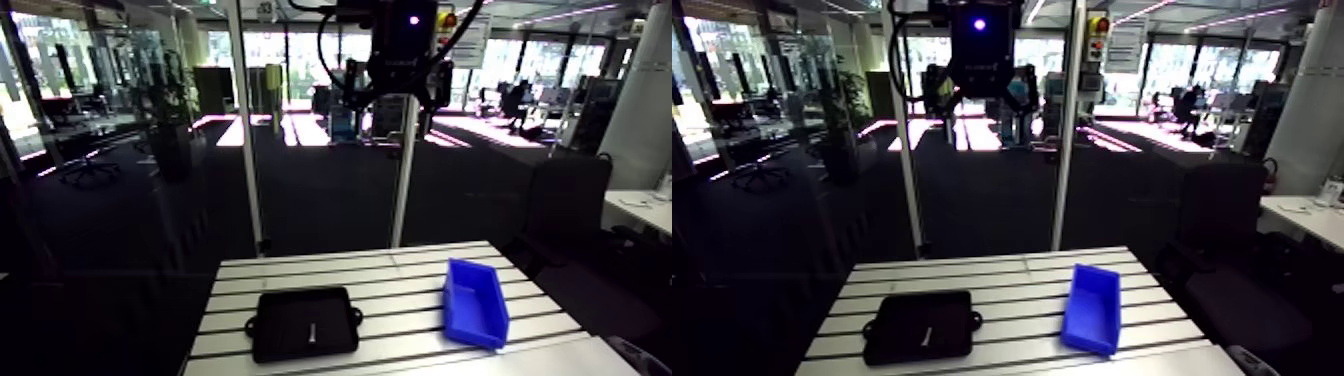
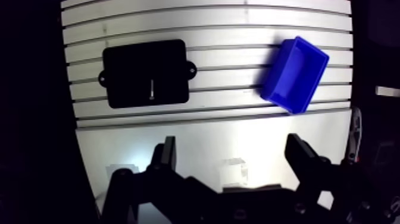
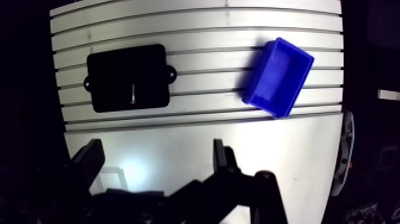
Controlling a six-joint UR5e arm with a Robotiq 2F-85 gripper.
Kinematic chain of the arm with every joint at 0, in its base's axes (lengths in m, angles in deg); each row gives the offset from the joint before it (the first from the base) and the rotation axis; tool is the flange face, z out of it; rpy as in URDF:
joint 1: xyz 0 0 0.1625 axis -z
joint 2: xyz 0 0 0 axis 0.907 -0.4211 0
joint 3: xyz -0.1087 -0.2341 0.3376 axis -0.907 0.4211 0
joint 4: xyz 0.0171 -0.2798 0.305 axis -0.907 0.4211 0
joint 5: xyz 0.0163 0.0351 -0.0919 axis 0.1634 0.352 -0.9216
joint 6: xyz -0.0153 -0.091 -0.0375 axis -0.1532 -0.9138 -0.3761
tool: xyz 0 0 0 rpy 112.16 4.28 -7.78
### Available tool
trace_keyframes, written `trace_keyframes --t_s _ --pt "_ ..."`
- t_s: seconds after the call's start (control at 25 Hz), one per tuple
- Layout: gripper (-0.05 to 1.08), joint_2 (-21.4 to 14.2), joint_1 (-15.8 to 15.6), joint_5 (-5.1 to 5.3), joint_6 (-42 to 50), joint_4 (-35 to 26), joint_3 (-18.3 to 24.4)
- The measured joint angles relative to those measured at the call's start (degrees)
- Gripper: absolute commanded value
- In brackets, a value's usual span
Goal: Pick up the M10 bolt from the tray and put it into the blue bin.
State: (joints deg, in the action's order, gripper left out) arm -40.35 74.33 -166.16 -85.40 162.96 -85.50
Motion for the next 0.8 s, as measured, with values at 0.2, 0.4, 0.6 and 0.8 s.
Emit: trace_keyframes --t_s 0.2,0.4,0.6,0.8 --pt "0.01 1.4 0.1 0.05 0.3 0.1 1.6" --pt "0.01 2.2 0.2 0.08 0.4 0.2 2.6" --pt "0.01 2.3 0.2 0.13 0.5 0.2 2.8" --pt "0.01 2.5 0.2 0.79 0.7 0.6 2.3"
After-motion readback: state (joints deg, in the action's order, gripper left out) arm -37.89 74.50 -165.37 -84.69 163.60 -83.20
